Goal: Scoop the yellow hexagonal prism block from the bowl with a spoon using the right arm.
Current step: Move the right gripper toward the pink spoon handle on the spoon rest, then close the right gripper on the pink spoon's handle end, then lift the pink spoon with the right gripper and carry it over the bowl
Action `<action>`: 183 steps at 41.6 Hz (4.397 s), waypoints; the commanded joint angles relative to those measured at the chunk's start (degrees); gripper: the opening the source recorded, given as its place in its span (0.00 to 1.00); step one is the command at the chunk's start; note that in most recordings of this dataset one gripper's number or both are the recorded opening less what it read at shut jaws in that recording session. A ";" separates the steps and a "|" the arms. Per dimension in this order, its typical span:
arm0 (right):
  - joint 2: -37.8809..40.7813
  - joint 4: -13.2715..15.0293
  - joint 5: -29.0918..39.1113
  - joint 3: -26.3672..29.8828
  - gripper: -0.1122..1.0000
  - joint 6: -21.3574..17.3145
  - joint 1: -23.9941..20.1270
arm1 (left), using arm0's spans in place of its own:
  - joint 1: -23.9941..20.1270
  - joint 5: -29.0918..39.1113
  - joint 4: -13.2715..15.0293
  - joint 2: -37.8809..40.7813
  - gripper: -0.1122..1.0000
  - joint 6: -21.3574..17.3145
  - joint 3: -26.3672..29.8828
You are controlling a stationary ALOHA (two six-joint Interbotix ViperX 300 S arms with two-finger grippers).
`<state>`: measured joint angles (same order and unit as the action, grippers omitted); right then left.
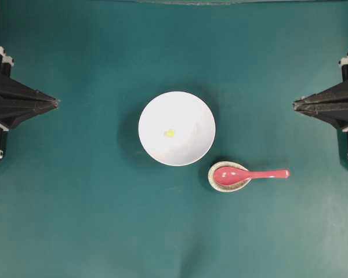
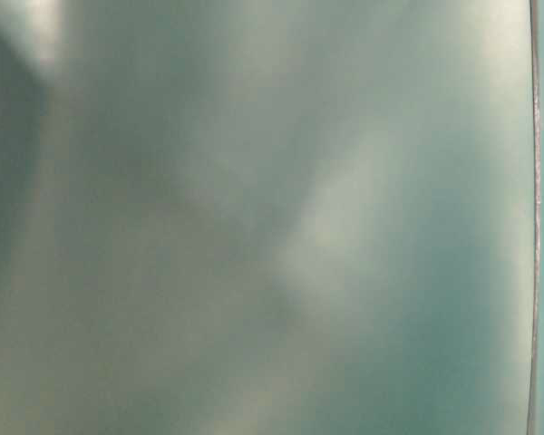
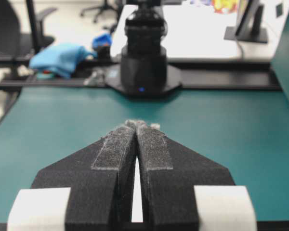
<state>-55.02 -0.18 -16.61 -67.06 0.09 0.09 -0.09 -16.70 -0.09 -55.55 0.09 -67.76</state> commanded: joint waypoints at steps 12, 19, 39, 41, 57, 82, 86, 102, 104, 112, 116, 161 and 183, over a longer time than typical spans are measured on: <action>3.87 0.09 5.80 4.22 0.10 0.79 0.97 | -0.09 7.03 -0.70 0.26 0.11 -0.09 1.14; 5.10 0.18 5.80 4.13 0.21 0.79 0.97 | -0.09 7.82 -0.70 0.18 0.11 -0.18 1.14; 12.92 -3.34 6.86 3.08 0.60 -2.72 0.88 | -0.09 8.53 -0.79 0.09 0.11 -0.18 1.14; 14.41 -3.34 6.06 2.81 0.60 -2.72 0.88 | -0.09 8.53 -0.79 0.18 0.11 -0.18 1.05; 28.83 -4.04 -12.92 -2.81 0.60 -3.08 -3.34 | -0.09 9.76 -0.79 0.09 0.11 -0.18 1.05; 47.81 -18.54 -36.56 -8.44 0.60 -3.25 -20.13 | -0.09 9.93 -0.88 0.18 0.11 0.00 1.05; 49.31 -20.13 -38.50 -8.79 0.60 -3.25 -21.97 | -0.09 9.84 -0.79 0.18 0.11 0.00 1.05; 54.23 -24.43 -39.81 -8.88 0.60 -3.34 -25.31 | -0.09 10.11 -0.79 0.18 0.11 0.09 1.05; 54.67 -24.70 -39.81 -8.88 0.60 -3.34 -25.58 | -0.09 10.20 -0.79 0.18 0.11 0.09 1.05; 56.34 -25.49 -39.81 -8.88 0.60 -3.52 -26.37 | -0.09 10.55 -0.79 0.18 0.11 0.35 0.97; 57.22 -25.49 -39.81 -8.61 0.60 -3.60 -26.46 | -0.09 10.63 -0.79 0.18 0.11 0.35 1.05; 55.81 -25.49 -40.61 -8.00 0.30 -3.34 -26.46 | -0.09 10.63 -0.79 0.18 0.11 0.26 1.14; 35.24 -25.49 -15.21 -1.14 0.30 3.25 -19.42 | -0.09 10.20 -0.97 -0.26 0.11 -0.26 1.23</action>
<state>-16.79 -25.66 -37.00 -70.84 2.64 -21.18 -0.09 -5.89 -0.88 -55.90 -0.09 -67.76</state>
